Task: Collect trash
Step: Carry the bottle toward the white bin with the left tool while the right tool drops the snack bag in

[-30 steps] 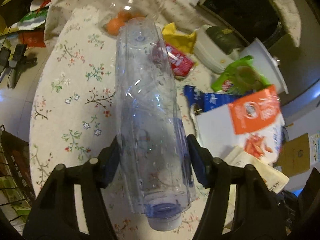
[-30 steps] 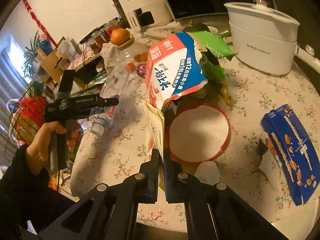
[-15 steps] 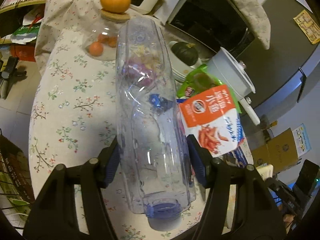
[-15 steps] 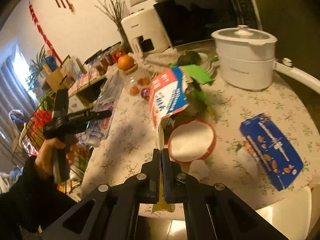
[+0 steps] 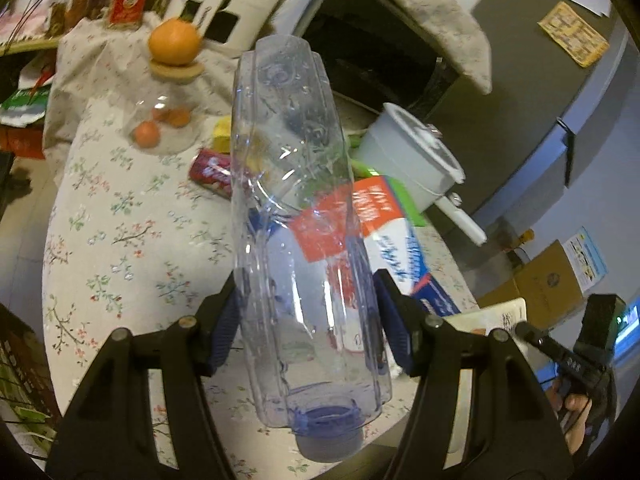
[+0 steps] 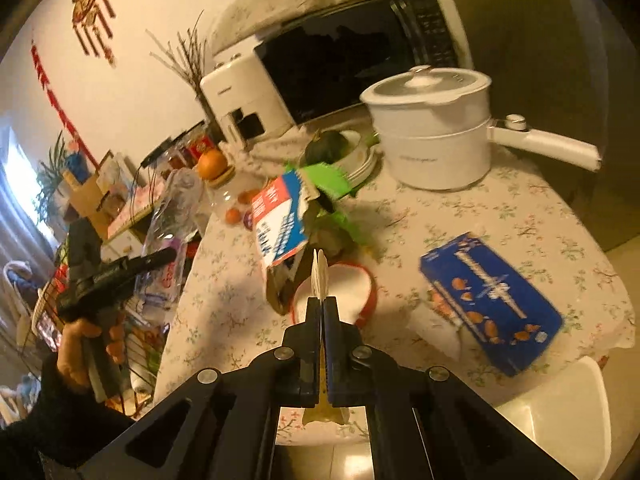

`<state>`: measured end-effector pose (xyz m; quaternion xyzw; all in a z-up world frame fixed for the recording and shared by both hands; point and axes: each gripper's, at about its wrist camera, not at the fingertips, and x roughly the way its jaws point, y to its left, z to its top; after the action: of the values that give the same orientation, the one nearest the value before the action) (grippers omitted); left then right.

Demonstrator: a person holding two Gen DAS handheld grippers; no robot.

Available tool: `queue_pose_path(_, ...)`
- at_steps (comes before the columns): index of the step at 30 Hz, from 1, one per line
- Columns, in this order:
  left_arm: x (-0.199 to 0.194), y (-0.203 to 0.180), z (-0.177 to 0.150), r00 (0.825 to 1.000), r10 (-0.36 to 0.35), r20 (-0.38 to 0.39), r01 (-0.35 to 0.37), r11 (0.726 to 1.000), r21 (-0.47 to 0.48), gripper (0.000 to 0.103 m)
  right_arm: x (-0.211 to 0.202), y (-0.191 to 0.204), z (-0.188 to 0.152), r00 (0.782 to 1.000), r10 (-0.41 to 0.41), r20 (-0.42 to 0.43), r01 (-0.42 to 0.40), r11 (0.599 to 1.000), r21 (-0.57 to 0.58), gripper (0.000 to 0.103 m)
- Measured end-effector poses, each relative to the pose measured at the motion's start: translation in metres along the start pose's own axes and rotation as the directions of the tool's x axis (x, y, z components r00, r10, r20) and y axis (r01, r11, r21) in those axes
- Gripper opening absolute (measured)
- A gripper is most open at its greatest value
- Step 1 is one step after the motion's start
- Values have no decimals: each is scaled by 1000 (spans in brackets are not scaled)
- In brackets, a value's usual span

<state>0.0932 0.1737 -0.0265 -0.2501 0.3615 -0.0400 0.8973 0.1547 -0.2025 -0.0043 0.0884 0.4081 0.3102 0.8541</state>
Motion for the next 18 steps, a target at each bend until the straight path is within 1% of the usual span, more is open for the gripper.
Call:
queue_pose_path(4,-4,-20,-6,999,-50,1,49,998,49,65,-23,-19,0,999,-23,28,22,999,39,2)
queue_pose_path(8,-3,-43,-15,996,-92,-17,93,990,107,65,-49,-34,-5,997,-49,61,45,997,62,2)
queue_pose_path(11,1,-64,-22,992,-120,-42,125,980,153,65,-68,-47,-10,994,-72,82,65,994,89,2)
queue_pose_path(14,7,-84,-30,987,-145,-72,156,969,191,65,-85,-60,-18,989,-113,91,103,989,108,2)
queue_pose_path(18,17,-109,-44,977,-176,-122,201,952,233,65,-101,-83,-33,982,-172,75,160,976,150,2)
